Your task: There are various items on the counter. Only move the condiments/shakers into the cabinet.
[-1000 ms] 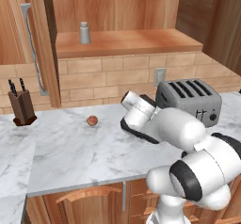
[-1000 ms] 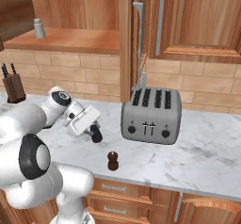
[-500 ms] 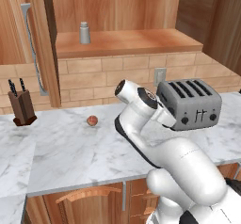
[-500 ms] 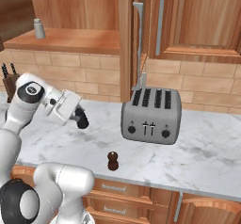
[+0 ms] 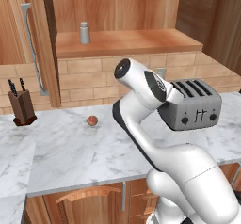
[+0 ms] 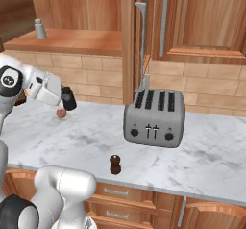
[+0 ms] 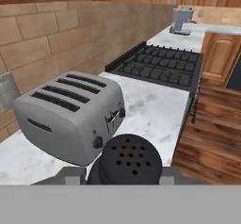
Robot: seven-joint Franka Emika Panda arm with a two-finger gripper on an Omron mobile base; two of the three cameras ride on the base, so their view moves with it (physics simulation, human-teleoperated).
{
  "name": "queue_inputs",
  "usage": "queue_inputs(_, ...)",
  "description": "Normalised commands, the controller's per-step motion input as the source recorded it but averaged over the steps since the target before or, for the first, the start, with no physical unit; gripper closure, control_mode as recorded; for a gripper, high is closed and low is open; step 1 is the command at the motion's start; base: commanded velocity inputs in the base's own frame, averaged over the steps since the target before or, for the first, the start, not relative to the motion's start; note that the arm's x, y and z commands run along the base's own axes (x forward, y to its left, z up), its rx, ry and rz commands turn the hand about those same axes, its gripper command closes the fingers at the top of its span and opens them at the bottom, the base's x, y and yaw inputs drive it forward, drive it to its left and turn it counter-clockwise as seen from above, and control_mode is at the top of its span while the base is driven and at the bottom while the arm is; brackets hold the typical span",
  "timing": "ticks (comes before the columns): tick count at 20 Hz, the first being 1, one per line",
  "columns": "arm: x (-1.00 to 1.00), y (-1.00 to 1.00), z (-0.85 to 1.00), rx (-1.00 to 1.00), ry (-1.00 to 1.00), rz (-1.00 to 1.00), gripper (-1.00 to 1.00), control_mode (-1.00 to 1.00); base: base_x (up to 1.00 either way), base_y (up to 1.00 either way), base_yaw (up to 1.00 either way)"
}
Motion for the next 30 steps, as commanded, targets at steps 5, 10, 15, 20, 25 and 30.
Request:
queue_inputs(5, 0.00, 0.38, 0.98, 0.06, 0.03, 0.33, 1.00, -1.00, 0.00, 0.00, 0.00)
queue_inputs(10, 0.01, 0.32, 0.81, 0.03, 0.00, 0.31, 1.00, -1.00, 0.00, 0.00, 0.00)
queue_inputs(15, 0.45, 0.31, 0.26, 0.03, -0.07, 0.30, 1.00, -1.00, 0.00, 0.00, 0.00)
queue_inputs(20, 0.67, 0.31, 0.18, 0.01, -0.12, 0.26, 1.00, -1.00, 0.00, 0.00, 0.00)
queue_inputs(25, 0.67, 0.32, 0.09, 0.00, -0.18, 0.28, 1.00, -1.00, 0.00, 0.00, 0.00)
queue_inputs(30, 0.76, 0.33, 0.06, 0.00, -0.07, 0.22, 1.00, -1.00, 0.00, 0.00, 0.00)
